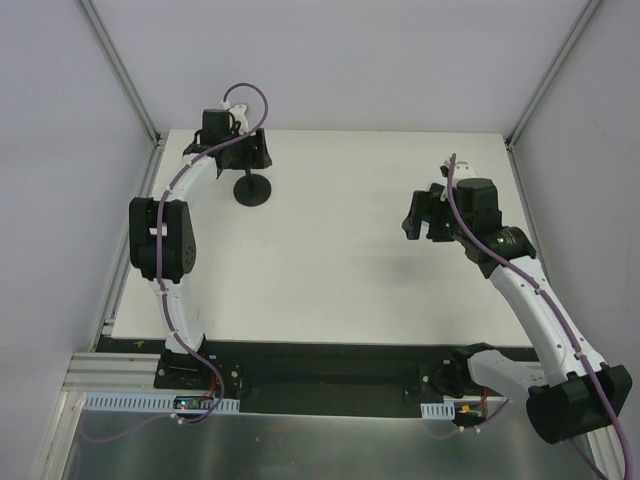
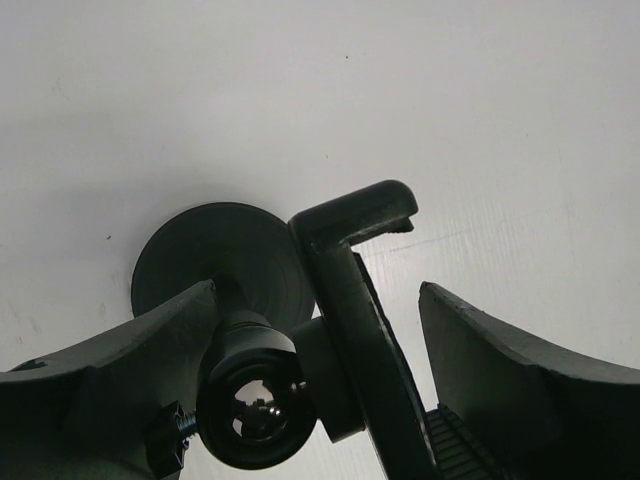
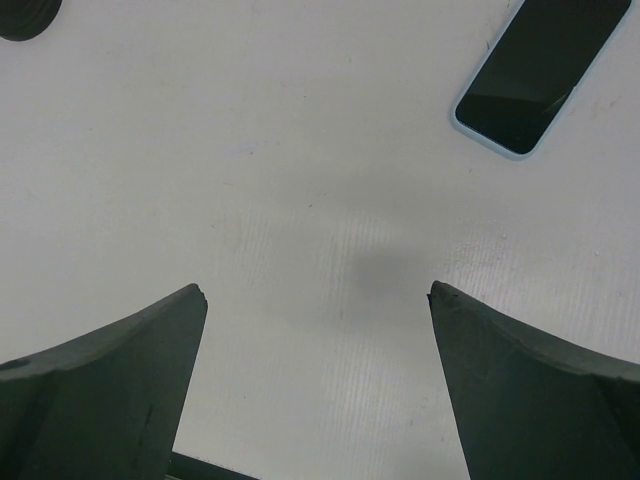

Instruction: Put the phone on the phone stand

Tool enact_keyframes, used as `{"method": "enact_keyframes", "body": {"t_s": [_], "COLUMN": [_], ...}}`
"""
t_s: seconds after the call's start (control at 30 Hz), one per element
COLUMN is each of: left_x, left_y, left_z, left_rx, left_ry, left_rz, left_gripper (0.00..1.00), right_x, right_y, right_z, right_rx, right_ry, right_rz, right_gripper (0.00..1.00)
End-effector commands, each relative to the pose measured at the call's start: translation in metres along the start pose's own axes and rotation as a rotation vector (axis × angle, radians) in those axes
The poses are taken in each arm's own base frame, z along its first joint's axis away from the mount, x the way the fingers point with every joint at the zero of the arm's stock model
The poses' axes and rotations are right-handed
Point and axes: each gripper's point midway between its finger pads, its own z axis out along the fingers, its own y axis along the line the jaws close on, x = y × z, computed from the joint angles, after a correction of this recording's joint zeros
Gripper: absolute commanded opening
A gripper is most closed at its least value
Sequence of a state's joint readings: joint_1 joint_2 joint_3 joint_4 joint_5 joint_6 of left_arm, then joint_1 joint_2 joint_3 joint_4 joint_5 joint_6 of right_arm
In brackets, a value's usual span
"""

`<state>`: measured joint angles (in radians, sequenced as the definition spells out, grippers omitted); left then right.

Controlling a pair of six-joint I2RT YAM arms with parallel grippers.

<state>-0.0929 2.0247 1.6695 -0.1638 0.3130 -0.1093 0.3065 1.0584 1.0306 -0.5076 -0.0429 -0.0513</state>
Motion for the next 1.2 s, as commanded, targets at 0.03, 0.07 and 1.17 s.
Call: {"method": "enact_keyframes", "body": {"t_s": [0.03,0.07,1.17], "left_x": [-0.010,0.002,0.076], "left_y": [-0.031,-0.036,-0.170], "left_z": [-0.047,-0.050,-0.159], "left_rx": [0.056,0.080,0.436], "left_ry": [-0.042,-0.020,0.111], "left_rz": [0.024,0.002,0.118], "left_gripper": [0.00,0.00,0.99], "right_x": [-0.001,0.000,0.017], "right_y": [0.013,0.014,0.132], "right_z": [0.005,0.006,0.036], "right_rx": [-0.031,-0.032,-0.236], "right_ry": [-0.020,-0.016,0.083], "right_rz": [0.014,0.015,-0.129], "right_gripper": [0.96,0.96,0.96]}}
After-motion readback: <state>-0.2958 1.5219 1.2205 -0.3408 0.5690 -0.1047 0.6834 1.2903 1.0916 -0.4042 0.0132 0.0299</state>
